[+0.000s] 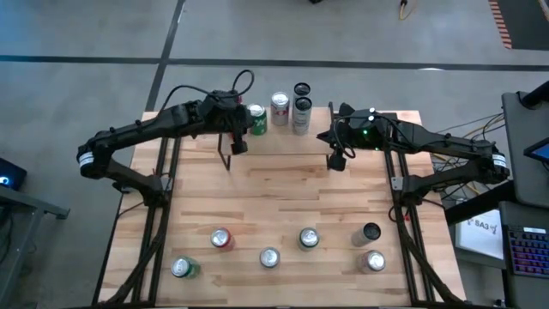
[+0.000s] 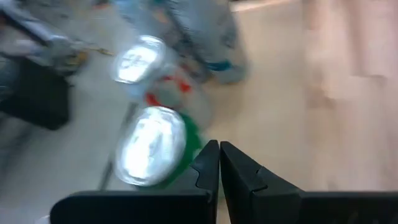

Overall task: Place canned beverage on shelf
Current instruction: Put the top green soda can on the shelf

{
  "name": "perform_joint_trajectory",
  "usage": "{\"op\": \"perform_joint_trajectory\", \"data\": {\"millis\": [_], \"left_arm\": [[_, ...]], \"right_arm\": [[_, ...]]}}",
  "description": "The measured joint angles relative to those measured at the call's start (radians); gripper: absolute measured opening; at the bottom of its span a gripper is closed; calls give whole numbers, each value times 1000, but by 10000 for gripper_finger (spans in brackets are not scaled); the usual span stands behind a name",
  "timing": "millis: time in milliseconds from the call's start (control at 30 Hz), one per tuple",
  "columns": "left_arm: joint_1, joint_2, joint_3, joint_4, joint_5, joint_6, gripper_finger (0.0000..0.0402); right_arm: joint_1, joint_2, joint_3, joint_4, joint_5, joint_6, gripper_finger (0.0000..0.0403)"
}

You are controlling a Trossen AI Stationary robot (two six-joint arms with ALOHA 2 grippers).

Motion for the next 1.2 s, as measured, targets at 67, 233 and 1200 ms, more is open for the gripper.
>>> {"op": "perform_joint_trajectory", "data": {"millis": [67, 233, 1200], "left_arm": [[0, 1, 10, -27, 54, -20, 0], [0, 6, 8, -17, 59, -41, 0], [57, 101, 25, 37, -56, -38, 0]], "right_arm": [[0, 0, 0, -1, -2, 7, 9], [0, 0, -3, -1, -2, 6, 9], [0, 0, -4, -18, -1, 6, 9]]}}
